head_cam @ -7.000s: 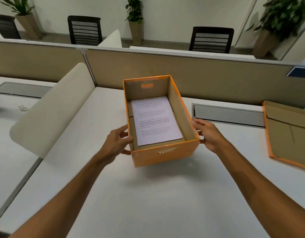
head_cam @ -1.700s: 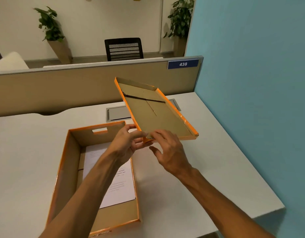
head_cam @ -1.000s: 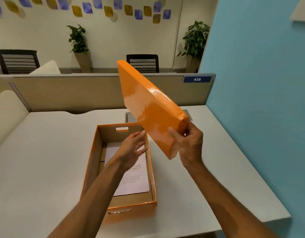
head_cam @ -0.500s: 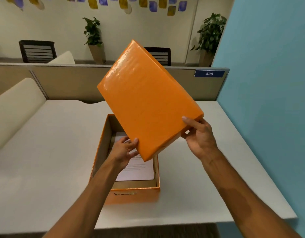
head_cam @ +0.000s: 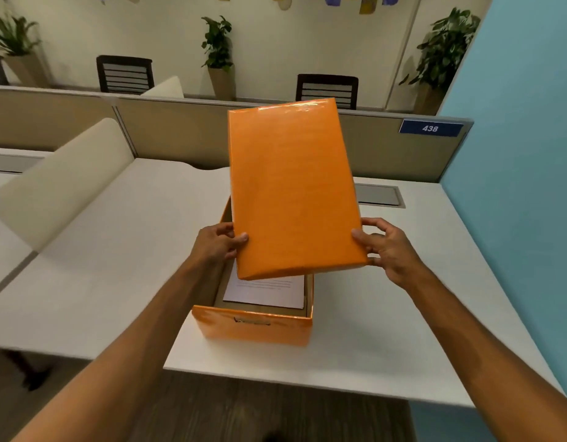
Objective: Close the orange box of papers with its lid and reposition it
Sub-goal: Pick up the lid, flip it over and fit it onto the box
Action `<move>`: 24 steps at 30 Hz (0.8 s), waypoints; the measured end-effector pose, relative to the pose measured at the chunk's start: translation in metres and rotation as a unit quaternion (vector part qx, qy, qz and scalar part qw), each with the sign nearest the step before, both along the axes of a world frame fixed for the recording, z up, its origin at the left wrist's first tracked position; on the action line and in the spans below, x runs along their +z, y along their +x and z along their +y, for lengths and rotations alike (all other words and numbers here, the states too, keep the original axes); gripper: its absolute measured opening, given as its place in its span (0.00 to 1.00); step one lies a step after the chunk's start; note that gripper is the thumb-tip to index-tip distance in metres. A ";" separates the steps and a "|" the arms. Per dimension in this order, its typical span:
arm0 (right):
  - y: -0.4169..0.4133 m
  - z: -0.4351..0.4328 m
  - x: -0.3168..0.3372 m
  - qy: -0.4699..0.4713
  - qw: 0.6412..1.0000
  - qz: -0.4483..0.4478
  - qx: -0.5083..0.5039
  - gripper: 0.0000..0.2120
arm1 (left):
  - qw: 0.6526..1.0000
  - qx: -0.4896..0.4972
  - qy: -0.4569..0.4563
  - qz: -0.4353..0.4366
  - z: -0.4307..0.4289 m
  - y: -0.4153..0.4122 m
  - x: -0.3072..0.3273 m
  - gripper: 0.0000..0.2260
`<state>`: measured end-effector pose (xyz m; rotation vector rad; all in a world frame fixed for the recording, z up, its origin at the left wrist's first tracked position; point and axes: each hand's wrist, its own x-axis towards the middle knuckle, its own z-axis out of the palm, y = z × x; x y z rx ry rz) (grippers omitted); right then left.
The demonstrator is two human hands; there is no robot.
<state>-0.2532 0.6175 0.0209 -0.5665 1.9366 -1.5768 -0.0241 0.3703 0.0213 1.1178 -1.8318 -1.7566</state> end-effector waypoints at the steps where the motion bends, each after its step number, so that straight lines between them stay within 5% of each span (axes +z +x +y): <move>1: 0.004 -0.001 -0.003 0.007 1.000 0.002 0.004 0.25 | 1.000 0.008 0.004 -0.004 -0.001 0.003 0.001 0.26; 24: 0.097 -0.026 -0.063 0.068 0.993 -0.084 -0.054 0.13 | 0.993 -0.051 -0.028 -0.106 -0.038 0.070 -0.045 0.19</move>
